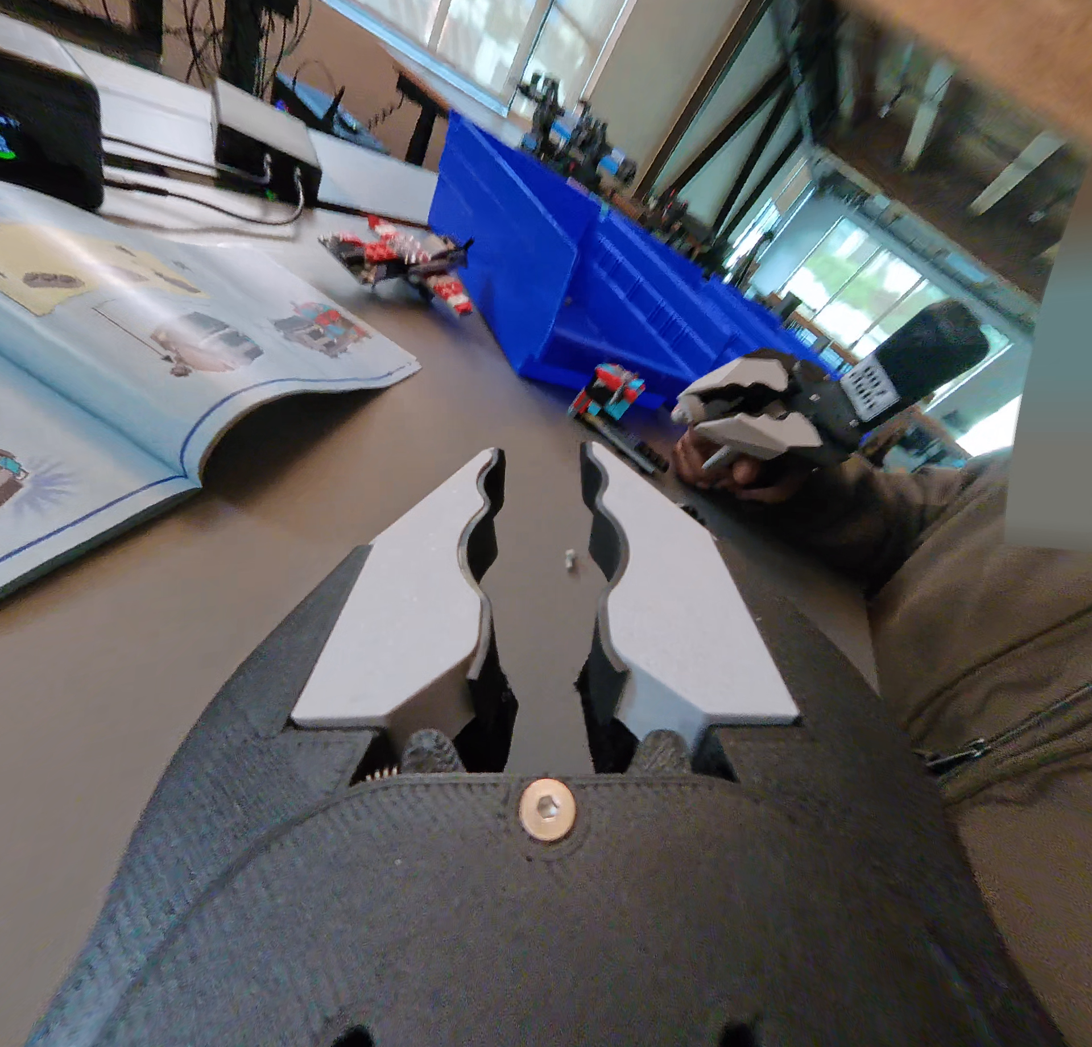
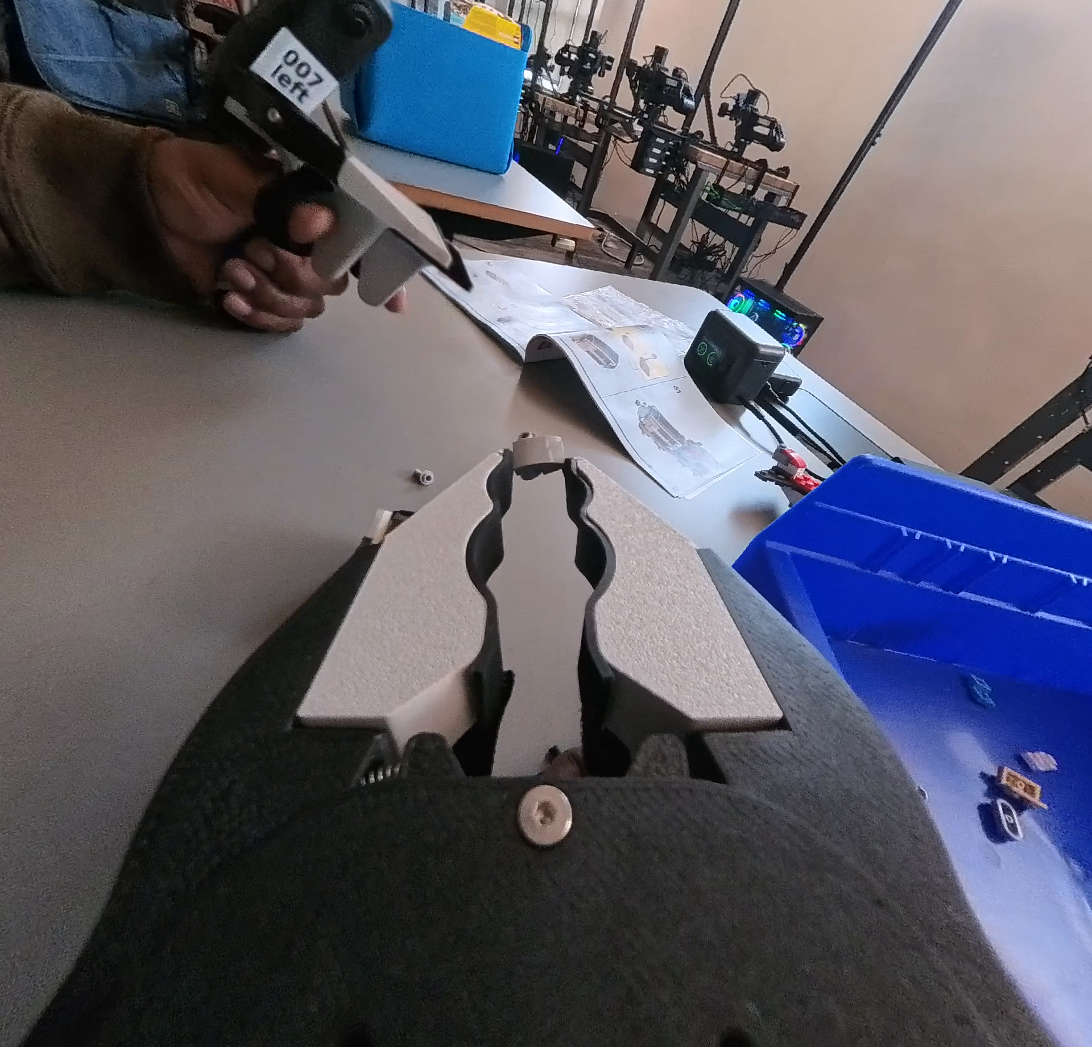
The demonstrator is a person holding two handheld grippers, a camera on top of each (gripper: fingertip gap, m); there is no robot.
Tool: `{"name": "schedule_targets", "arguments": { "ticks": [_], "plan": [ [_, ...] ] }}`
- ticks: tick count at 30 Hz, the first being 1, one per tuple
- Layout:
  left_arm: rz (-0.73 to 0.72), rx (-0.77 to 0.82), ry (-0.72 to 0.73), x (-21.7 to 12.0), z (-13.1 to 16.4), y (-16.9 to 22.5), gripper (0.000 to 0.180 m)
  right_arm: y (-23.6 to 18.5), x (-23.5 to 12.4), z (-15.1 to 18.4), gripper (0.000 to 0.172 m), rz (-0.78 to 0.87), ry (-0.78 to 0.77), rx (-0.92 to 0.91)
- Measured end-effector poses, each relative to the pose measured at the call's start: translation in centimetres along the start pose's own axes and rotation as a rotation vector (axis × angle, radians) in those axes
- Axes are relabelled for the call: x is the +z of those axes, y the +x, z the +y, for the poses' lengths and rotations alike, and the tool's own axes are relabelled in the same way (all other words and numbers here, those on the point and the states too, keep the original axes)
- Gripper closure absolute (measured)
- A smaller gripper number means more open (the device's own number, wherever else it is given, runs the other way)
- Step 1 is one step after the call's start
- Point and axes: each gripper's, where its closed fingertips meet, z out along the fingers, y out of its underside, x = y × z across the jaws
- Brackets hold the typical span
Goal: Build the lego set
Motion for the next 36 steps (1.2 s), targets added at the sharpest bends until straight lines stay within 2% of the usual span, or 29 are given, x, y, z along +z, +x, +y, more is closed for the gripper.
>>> {"name": "schedule_targets", "arguments": {
  "ticks": [4, 13, 36],
  "plan": [
    [-0.011, -0.041, 0.044, -1.0, -0.4, -0.3, 0.153, 0.3, 0.1, 0.0, 0.153, 0.003, 0.0, 0.016],
    [-0.084, -0.093, -0.012, -1.3, 0.8, -1.2, 0.153, 0.9, 0.5, 0.1, 0.153, 0.015, -0.004, 0.028],
    [-0.095, -0.129, -0.021, -1.4, 1.0, -1.5, 0.153, 0.9, 0.7, 0.0, 0.153, 0.009, -0.004, 0.028]
  ]
}}
